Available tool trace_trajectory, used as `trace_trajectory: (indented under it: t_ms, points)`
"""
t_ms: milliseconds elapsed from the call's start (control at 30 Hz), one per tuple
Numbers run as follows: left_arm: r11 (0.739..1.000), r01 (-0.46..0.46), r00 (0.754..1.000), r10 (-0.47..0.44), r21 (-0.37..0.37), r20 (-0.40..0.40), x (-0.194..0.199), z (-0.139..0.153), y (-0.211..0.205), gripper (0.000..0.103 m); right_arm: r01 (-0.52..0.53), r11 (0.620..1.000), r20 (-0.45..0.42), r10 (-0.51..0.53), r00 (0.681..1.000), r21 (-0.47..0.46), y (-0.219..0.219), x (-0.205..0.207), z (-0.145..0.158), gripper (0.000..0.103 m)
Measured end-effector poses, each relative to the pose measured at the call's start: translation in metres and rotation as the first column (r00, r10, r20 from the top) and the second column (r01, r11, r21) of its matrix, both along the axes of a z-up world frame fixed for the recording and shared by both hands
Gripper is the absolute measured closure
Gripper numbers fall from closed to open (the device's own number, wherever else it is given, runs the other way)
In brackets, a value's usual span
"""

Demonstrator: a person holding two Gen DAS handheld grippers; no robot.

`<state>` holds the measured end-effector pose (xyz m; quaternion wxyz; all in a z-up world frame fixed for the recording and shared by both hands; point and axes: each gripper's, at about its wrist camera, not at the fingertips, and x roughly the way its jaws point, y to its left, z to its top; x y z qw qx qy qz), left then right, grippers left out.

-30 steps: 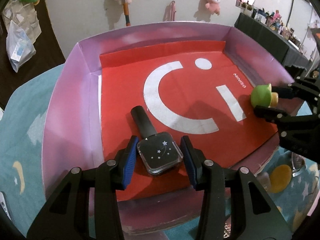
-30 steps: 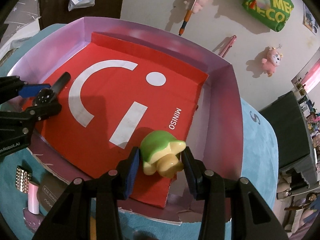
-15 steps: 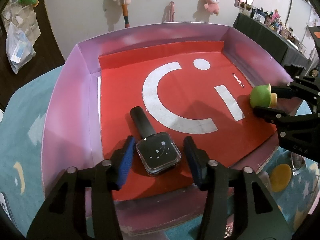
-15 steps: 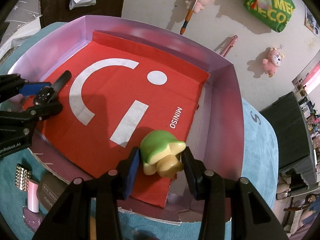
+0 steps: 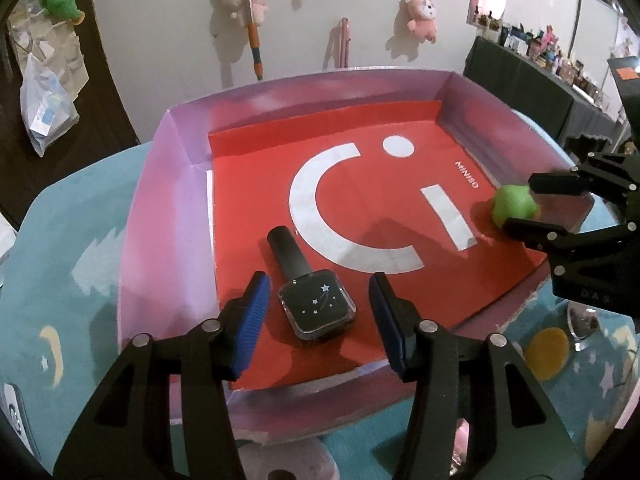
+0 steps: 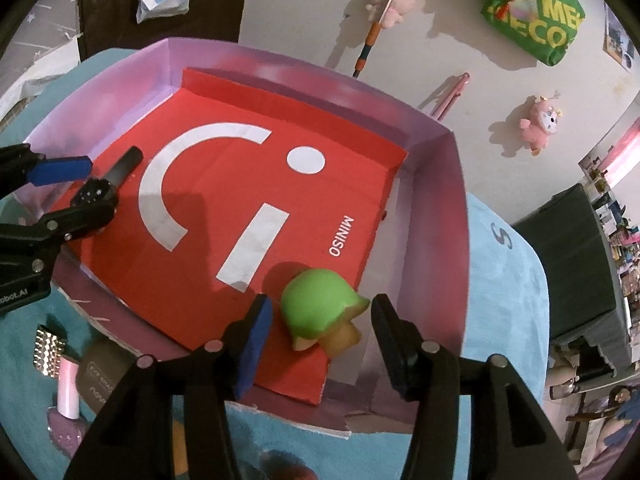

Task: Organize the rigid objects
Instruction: 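Open the left tool releasing the nail polish while the right tool releases the turtle, then lift both tools out of the box and back over the table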

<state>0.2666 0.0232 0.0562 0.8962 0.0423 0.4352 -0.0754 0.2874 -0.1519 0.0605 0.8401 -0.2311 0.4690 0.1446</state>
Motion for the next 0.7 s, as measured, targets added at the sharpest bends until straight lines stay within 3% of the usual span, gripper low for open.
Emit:
trace_trajectory:
  t_ms: [233, 300, 333, 367, 533, 700]
  points:
    - [0.999, -0.011, 0.997, 0.014, -0.036, 0.074, -0.032, 0.033, -0.002, 0.053, 0.014, 0.998, 0.060, -0.017, 0.998, 0.055, -0.011, -0.019, 0.032, 0.045]
    - [0.998, -0.007, 0.995, 0.012, -0.057, 0.102, -0.043, 0.044, -0.002, 0.044, 0.012, 0.997, 0.093, -0.019, 0.995, 0.081, -0.015, -0.031, 0.047, 0.041]
    - [0.997, -0.006, 0.992, 0.015, -0.072, 0.122, -0.051, 0.051, -0.002, 0.026, 0.010, 0.996, 0.107, -0.020, 0.994, 0.092, -0.016, -0.036, 0.053, 0.040]
    - [0.996, -0.004, 0.988, 0.018, -0.090, 0.155, -0.060, 0.059, -0.002, 0.019, 0.008, 0.994, 0.123, -0.021, 0.992, 0.105, -0.018, -0.043, 0.060, 0.039]
    - [0.992, 0.007, 0.964, 0.027, -0.127, 0.265, -0.102, 0.090, -0.003, 0.019, -0.001, 0.983, 0.214, -0.039, 0.976, 0.183, -0.030, -0.085, 0.098, 0.033]
    - [0.987, 0.014, 0.930, 0.047, -0.162, 0.365, -0.149, 0.111, 0.000, 0.008, -0.027, 0.965, 0.295, -0.053, 0.954, 0.259, -0.039, -0.132, 0.124, 0.021]
